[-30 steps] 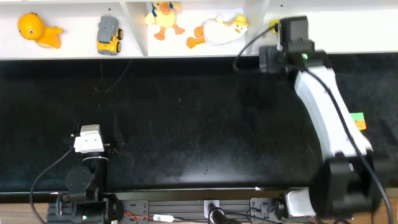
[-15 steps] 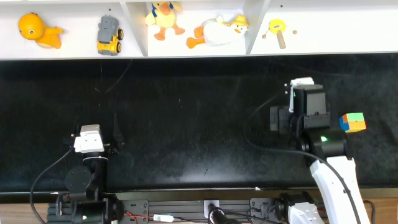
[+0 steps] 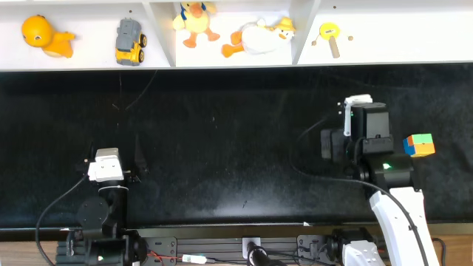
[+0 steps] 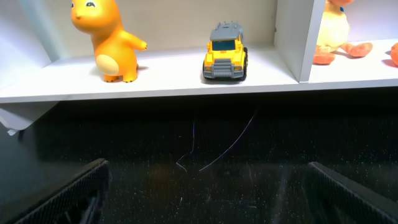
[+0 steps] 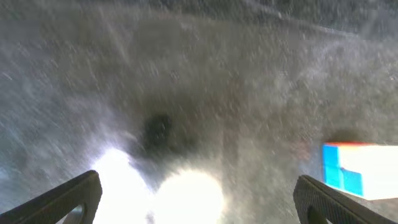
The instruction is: Store Toys
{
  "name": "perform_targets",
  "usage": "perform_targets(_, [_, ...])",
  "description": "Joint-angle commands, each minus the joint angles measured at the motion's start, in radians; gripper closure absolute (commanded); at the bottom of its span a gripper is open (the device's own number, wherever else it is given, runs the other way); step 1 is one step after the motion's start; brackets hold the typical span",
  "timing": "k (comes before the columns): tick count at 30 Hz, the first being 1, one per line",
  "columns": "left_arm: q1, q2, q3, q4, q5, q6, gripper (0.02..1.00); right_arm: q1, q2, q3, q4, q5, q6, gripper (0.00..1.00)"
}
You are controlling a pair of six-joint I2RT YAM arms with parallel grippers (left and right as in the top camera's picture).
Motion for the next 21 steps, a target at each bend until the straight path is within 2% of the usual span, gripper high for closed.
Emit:
perform_targets(1, [-0.005,-0.012,-0.001,-0.003,0.010,-0.003,0.020,-0.158,-0.001,-0.003,0.025,-0.063,-0.209,0.003])
perform_targets(5, [-0.005,-0.012,-0.001,-0.003,0.010,-0.003,0.020,-0.426,0.000,-0.004,0.058,-0.249,-0.535,0.005])
perform_targets(10, [-0.005,-0.012,-0.001,-0.003,0.010,-0.003,0.020,-0.748,0.011,-0.005,0.131,-0.360,-0.654,0.003])
perform_targets(14, [-0.005,-0.012,-0.001,-0.003,0.010,-0.003,0.020,-0.858,0.082,-0.005,0.167,-0.415,-0.661,0.003])
perform_targets(21, [-0.005,-0.012,-0.001,-0.003,0.010,-0.003,0.020,-0.901,0.250,-0.005,0.203,-0.380,-0.780,0.005])
